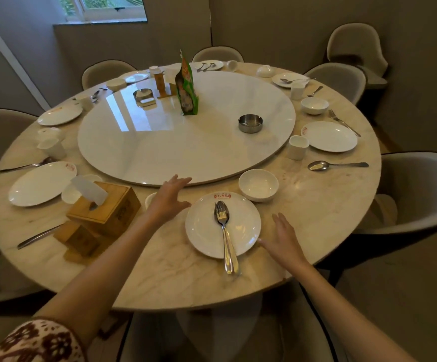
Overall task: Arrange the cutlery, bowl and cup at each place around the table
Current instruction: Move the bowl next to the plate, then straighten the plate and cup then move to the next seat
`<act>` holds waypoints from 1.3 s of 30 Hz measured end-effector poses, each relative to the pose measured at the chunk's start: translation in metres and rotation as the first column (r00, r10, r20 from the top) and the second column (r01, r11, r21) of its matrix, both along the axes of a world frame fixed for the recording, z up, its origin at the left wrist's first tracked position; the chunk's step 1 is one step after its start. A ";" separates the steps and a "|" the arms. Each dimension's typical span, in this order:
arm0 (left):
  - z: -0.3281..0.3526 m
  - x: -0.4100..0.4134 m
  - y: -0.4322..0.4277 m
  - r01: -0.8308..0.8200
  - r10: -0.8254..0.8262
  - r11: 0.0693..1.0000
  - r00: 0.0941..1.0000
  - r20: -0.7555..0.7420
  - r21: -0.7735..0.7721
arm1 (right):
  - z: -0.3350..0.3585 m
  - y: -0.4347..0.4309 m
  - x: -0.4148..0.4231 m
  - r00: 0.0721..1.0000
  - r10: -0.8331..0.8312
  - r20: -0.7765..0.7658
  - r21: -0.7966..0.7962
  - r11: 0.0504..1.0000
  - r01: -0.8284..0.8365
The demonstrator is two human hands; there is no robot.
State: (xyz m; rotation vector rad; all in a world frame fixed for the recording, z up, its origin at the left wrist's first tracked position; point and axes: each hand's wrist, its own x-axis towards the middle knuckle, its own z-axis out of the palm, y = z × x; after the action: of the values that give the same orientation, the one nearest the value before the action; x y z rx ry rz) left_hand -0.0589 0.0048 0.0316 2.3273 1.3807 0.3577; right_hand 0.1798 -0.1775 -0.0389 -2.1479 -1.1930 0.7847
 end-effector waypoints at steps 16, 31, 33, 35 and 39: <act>-0.023 -0.046 0.009 -0.243 0.206 0.961 0.947 -0.247 -0.131 | -0.037 -0.026 -0.037 0.846 0.219 0.485 -0.222 0.967 -0.123; -0.025 -0.009 0.008 -0.400 0.404 0.912 0.914 0.031 -0.093 | -0.041 -0.027 -0.037 0.826 0.234 0.513 -0.235 0.964 -0.127; -0.025 0.000 0.006 -0.441 0.446 0.893 0.894 0.048 -0.087 | -0.042 -0.027 -0.037 0.821 0.232 0.522 -0.232 0.965 -0.126; -0.026 0.006 0.005 -0.469 0.476 0.878 0.876 0.077 -0.094 | -0.043 -0.026 -0.037 0.821 0.229 0.523 -0.226 0.966 -0.125; -0.028 0.014 0.004 -0.492 0.503 0.864 0.857 0.113 -0.109 | -0.044 -0.025 -0.037 0.819 0.220 0.531 -0.212 0.969 -0.123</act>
State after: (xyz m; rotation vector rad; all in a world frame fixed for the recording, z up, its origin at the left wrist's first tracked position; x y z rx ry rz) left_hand -0.0447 0.0091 0.0032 1.8133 1.8798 0.5918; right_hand 0.1431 -0.2030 -0.0829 -2.5318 -1.6810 0.3372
